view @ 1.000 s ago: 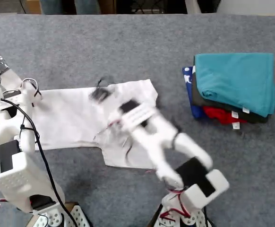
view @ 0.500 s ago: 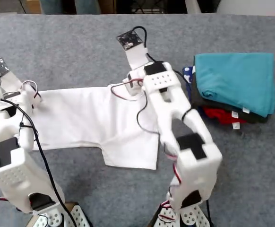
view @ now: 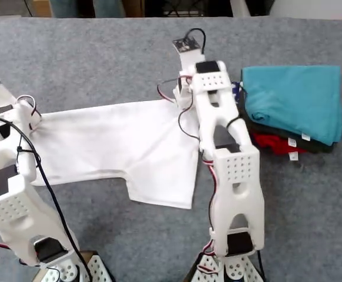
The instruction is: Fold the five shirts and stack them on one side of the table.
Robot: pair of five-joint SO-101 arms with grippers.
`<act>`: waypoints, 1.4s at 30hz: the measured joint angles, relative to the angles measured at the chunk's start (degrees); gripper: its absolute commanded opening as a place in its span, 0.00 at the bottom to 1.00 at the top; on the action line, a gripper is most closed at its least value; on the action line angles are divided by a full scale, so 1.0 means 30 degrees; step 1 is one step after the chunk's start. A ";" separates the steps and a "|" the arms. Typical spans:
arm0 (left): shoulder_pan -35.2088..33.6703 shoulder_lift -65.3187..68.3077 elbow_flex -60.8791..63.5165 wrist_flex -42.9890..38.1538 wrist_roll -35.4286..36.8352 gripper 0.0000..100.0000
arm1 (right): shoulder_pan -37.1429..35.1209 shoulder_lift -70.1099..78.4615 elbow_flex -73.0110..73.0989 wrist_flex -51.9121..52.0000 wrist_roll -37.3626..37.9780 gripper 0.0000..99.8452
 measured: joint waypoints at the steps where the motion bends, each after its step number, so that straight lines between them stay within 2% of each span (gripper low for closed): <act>1: -0.0117 0.0000 0.0000 0.0000 0.0000 0.03 | -0.0264 0.0000 -0.0996 0.0996 0.0234 0.01; 4: -0.0615 -0.0733 0.0029 0.0322 0.0088 0.03 | -0.1026 0.0000 -0.4103 0.3399 0.0850 0.01; 7: -0.1201 -0.2315 0.0234 0.0586 0.1348 0.03 | -0.1436 0.0000 -0.7004 0.6007 0.2051 0.01; 12: -0.1084 -0.4777 0.1612 0.0586 0.2198 0.03 | -0.2227 -0.1114 -0.6505 0.6740 0.3429 0.01; 15: -0.1231 -0.5128 0.2520 -0.0527 0.2256 0.03 | -0.3223 -0.3897 -0.2842 0.6799 0.5011 0.01; 19: -0.2696 -0.5128 0.3956 -0.3165 0.2344 0.03 | -0.4454 -0.8762 0.3985 0.6740 0.6886 0.01; 23: -0.3282 -0.5158 0.4542 -0.4396 0.2374 0.03 | -0.5070 -1.3158 1.0579 0.5392 0.8410 0.03; 26: -0.3282 -0.5158 0.4601 -0.4484 0.2344 0.03 | -0.5685 -1.5678 1.5414 0.3751 0.9905 0.12; 29: -0.3282 -0.5158 0.4630 -0.4484 0.2344 0.03 | -0.6388 -1.7817 2.0161 0.1612 1.0374 0.24; 31: -0.3341 -0.5158 0.4630 -0.4484 0.2344 0.03 | -0.6945 -1.8960 2.2828 0.0205 1.0667 0.28; 37: -0.3341 -0.5158 0.4747 -0.4484 0.2344 0.03 | -0.9582 -2.0161 2.7604 -0.1788 1.1253 0.28; 42: -0.3341 -0.5158 0.4923 -0.4484 0.2344 0.03 | -1.0110 -2.0103 2.9831 -0.5099 1.1253 0.28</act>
